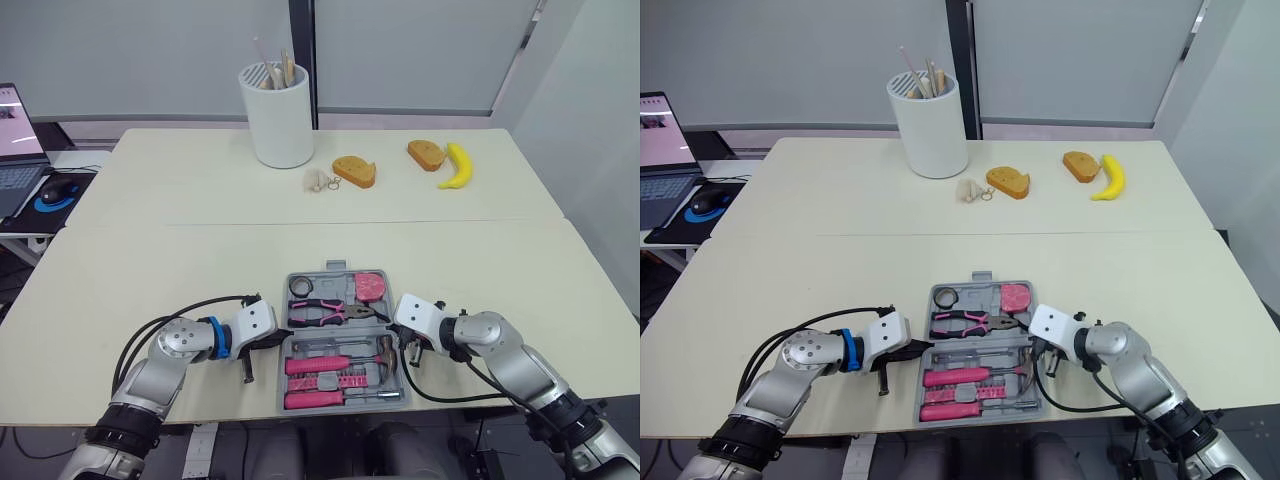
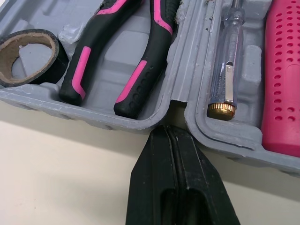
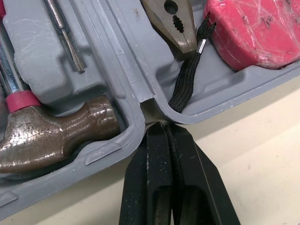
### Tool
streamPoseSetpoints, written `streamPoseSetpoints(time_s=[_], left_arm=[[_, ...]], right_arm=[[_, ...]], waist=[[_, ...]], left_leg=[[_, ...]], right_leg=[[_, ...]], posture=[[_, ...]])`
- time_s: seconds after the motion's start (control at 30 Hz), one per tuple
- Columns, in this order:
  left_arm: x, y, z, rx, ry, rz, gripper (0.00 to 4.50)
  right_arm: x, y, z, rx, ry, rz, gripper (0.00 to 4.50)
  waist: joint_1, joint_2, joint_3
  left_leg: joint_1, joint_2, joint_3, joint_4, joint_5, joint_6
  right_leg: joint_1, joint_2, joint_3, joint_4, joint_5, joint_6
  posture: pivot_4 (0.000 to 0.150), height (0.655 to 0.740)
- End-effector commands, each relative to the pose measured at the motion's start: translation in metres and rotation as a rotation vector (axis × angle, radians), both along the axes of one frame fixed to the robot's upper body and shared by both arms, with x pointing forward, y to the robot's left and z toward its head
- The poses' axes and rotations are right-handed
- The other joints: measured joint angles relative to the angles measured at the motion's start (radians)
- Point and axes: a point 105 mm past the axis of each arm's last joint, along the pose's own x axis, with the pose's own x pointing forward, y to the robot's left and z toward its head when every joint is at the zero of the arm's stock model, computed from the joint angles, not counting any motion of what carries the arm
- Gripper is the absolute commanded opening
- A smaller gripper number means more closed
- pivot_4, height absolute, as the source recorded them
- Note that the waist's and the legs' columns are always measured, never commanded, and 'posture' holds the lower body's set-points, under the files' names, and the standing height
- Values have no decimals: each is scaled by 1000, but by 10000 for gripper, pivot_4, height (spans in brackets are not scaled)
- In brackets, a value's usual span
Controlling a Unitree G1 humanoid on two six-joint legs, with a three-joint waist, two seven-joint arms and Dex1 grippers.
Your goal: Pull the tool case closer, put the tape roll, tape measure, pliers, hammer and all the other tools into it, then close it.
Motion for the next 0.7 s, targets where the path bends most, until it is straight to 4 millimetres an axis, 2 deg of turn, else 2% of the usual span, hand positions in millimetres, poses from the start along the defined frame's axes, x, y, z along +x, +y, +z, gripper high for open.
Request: streamPoseSetpoints(time_s=[0.03,0.43,0.7], left_arm=[[2,-5,1,8,-18,-15,0],[1,-4,0,14,-27,-11,0],[7,8,4,27,-54,21,0]], right_arm=[[-11,20,5,40,5,86,146],[-10,18,5,33,5,78,146],[-4,-6,10,-13,-18,9,146]], waist=[[0,0,0],[0,0,0],[1,0,0]], left_leg=[[0,0,0,0,0,0],[0,0,0,0,0,0],[0,0,0,0,0,0]], right_leg=[[0,0,0,0,0,0],[0,0,0,0,0,0],[0,0,0,0,0,0]], posture=[[1500,7400],[1500,7400],[1500,7400]])
